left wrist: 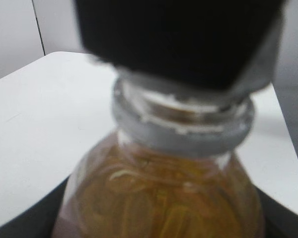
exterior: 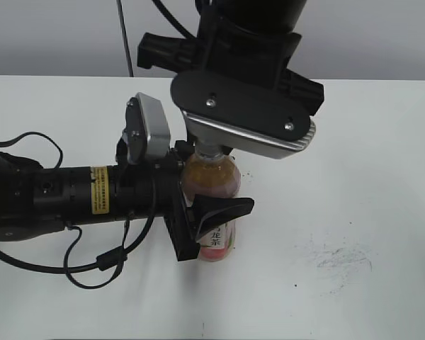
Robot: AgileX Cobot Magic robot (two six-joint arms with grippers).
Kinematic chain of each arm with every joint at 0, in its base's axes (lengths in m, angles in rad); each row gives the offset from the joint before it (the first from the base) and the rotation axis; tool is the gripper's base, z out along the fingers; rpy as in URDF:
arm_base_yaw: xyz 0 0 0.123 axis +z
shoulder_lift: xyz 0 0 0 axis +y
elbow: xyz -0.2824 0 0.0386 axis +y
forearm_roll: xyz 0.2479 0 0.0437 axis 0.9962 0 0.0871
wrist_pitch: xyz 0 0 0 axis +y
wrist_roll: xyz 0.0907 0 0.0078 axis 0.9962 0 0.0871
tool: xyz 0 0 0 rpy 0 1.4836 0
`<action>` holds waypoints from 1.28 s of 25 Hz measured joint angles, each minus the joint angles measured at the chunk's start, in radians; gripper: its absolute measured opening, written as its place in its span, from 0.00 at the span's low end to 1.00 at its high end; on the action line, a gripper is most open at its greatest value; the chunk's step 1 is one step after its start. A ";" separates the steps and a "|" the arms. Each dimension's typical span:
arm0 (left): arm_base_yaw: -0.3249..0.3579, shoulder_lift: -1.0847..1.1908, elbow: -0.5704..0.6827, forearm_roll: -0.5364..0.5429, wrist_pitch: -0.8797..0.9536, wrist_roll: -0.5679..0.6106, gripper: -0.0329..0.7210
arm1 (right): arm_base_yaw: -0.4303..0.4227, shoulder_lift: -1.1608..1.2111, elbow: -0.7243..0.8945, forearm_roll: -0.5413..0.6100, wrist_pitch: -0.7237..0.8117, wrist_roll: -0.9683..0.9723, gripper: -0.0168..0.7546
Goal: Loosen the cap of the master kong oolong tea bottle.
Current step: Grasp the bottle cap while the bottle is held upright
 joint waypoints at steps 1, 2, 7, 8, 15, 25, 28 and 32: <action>0.000 0.000 0.000 0.000 0.000 -0.001 0.64 | 0.000 0.000 0.000 0.000 0.000 0.000 0.38; 0.000 0.000 0.000 0.000 0.000 -0.001 0.64 | 0.000 0.000 -0.001 0.000 0.000 0.000 0.38; 0.000 0.000 0.000 0.000 -0.004 -0.007 0.64 | 0.000 0.000 -0.011 -0.003 0.008 0.001 0.38; 0.000 0.000 0.000 -0.001 -0.005 -0.007 0.64 | 0.000 0.000 -0.012 -0.003 0.009 0.001 0.38; 0.000 -0.001 0.000 -0.003 -0.010 -0.009 0.64 | 0.000 0.000 -0.022 -0.004 0.016 0.001 0.38; 0.000 -0.001 0.000 -0.004 -0.014 -0.011 0.64 | 0.000 0.001 -0.030 -0.006 0.021 0.085 0.37; 0.000 -0.001 0.000 -0.003 -0.013 -0.011 0.64 | 0.000 0.001 -0.030 -0.004 0.021 0.105 0.37; 0.000 -0.001 0.000 -0.002 -0.009 -0.011 0.64 | 0.000 0.002 -0.030 -0.001 0.021 0.034 0.37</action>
